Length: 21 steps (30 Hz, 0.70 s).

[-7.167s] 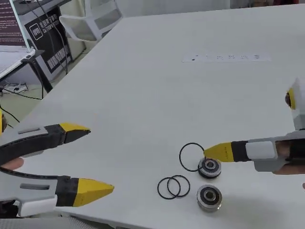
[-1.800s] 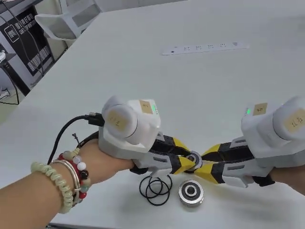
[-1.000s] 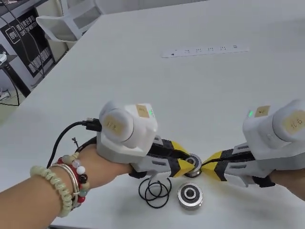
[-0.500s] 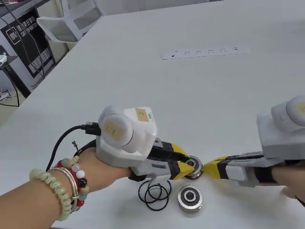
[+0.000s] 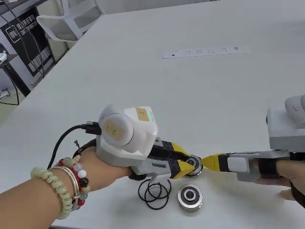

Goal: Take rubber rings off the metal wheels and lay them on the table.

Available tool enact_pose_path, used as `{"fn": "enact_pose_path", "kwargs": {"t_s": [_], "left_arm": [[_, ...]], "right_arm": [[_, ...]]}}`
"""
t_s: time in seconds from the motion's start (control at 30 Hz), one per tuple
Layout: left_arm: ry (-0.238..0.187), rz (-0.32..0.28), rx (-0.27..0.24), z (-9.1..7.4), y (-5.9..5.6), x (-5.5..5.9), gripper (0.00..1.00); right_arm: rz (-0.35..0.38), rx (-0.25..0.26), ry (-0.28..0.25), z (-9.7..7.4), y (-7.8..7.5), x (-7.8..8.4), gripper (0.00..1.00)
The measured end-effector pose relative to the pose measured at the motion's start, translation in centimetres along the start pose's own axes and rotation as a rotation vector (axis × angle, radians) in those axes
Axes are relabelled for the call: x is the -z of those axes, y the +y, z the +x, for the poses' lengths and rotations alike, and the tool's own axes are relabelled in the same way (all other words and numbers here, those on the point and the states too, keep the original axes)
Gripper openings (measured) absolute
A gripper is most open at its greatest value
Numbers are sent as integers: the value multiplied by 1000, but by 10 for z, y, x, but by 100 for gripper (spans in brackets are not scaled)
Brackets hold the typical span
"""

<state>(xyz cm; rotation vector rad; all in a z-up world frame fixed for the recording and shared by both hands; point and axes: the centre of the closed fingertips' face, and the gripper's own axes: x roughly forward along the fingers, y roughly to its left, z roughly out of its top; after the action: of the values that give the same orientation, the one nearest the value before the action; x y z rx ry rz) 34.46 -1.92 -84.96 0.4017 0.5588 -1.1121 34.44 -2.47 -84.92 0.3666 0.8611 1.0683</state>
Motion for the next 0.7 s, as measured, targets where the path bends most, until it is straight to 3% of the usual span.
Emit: {"fn": "enact_pose_path", "kwargs": {"t_s": [0.43,0.7], "left_arm": [[-2,-5,-3,0,1,0,13],[-5,1,-2,1,0,0,13]], "right_arm": [[3,-31,-6,2,8,-2,0],[-5,-89,-23,6,21,-7,0]]}}
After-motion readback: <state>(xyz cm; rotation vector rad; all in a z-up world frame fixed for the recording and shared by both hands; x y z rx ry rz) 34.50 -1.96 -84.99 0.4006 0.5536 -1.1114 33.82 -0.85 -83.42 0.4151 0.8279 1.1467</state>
